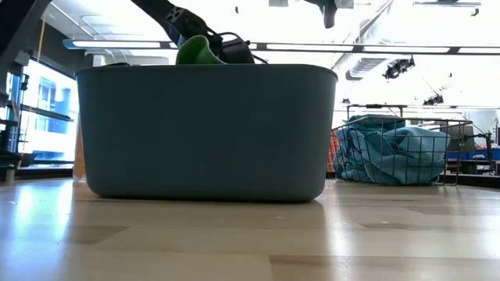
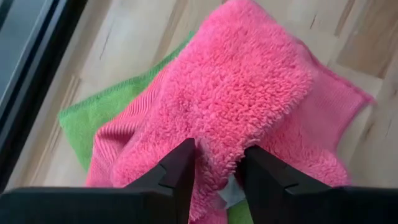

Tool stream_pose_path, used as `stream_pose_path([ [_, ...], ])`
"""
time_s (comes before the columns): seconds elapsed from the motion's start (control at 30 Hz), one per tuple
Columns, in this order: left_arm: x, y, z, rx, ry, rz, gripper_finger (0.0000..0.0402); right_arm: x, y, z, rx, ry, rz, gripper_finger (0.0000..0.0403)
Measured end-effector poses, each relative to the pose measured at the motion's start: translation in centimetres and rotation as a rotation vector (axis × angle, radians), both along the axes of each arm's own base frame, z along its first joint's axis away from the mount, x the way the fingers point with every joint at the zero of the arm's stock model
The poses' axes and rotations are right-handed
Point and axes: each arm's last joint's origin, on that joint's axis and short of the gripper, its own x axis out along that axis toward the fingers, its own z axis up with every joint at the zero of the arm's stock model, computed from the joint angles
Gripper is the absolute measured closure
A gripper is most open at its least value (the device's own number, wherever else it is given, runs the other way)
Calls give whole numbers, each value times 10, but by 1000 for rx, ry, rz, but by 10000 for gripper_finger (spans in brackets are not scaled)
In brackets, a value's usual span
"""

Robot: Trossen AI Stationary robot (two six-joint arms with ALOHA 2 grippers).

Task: Sort microfiber towel by color & place in baskets
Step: Put the pink microfiber cloth into the transparent bin

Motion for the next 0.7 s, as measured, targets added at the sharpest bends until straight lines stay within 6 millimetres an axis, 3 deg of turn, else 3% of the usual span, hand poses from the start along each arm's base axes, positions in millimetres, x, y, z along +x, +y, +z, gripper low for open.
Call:
stream_pose_path([
  [0.17, 1, 1, 2, 24, -8, -18, 294, 0, 0, 0, -1, 1, 0, 235],
  [0.33, -1, 3, 3, 10, -13, -18, 382, 0, 0, 0, -1, 4, 0, 235],
  [0.5, -3, 6, 4, -3, -14, -15, 398, 0, 0, 0, -1, 4, -1, 235],
  [0.7, -20, 12, 43, 39, -105, 11, 401, 0, -1, 3, -73, -23, -21, 235],
])
